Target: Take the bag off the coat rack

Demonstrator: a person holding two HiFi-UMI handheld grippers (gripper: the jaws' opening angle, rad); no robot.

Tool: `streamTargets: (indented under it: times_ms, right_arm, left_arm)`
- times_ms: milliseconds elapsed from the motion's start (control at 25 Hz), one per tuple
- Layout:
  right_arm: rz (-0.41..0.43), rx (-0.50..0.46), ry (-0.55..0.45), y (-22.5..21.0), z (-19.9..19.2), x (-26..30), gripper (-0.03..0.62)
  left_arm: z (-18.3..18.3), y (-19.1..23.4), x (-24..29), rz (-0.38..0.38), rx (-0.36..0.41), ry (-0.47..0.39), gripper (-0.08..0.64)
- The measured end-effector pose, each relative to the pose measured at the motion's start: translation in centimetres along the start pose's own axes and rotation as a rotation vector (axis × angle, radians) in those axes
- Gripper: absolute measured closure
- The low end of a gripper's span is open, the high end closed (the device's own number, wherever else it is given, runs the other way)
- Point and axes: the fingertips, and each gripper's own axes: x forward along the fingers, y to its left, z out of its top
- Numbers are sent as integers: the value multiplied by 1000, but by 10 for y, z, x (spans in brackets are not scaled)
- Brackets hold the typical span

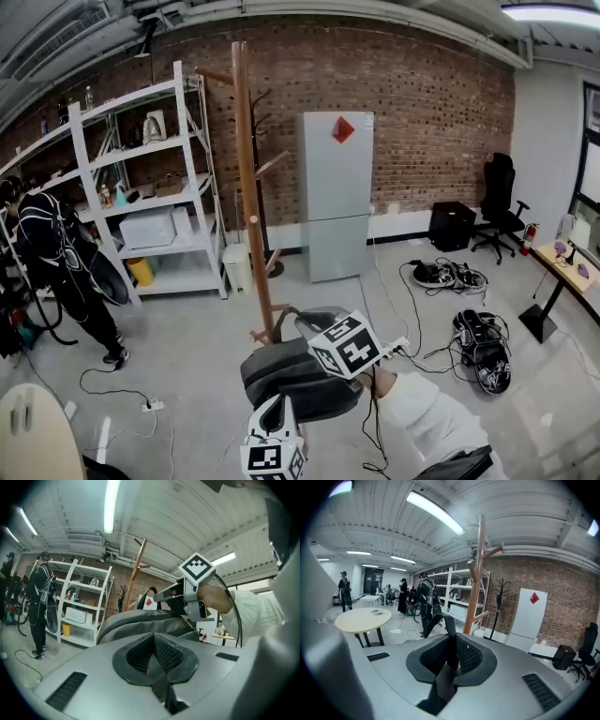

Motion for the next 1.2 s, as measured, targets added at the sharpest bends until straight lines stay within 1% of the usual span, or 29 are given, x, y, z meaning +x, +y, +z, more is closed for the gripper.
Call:
streamTargets:
  times_ms: [160, 640, 960, 1200]
  right_arm:
    - [3, 30, -1, 13, -26, -4, 549]
    - [-42, 99, -3, 51, -96, -7, 549]
    - [-79, 104, 15, 72, -124, -2, 549]
    - [-102, 113, 16, 78, -133, -7, 549]
  left_arm:
    - [0, 1, -3, -2, 1, -3, 558]
    - [-4, 9, -10, 23, -3, -3, 558]
    - [-14, 17, -12, 24, -4, 17, 558]
    - [-18, 18, -11, 17, -8, 27, 558]
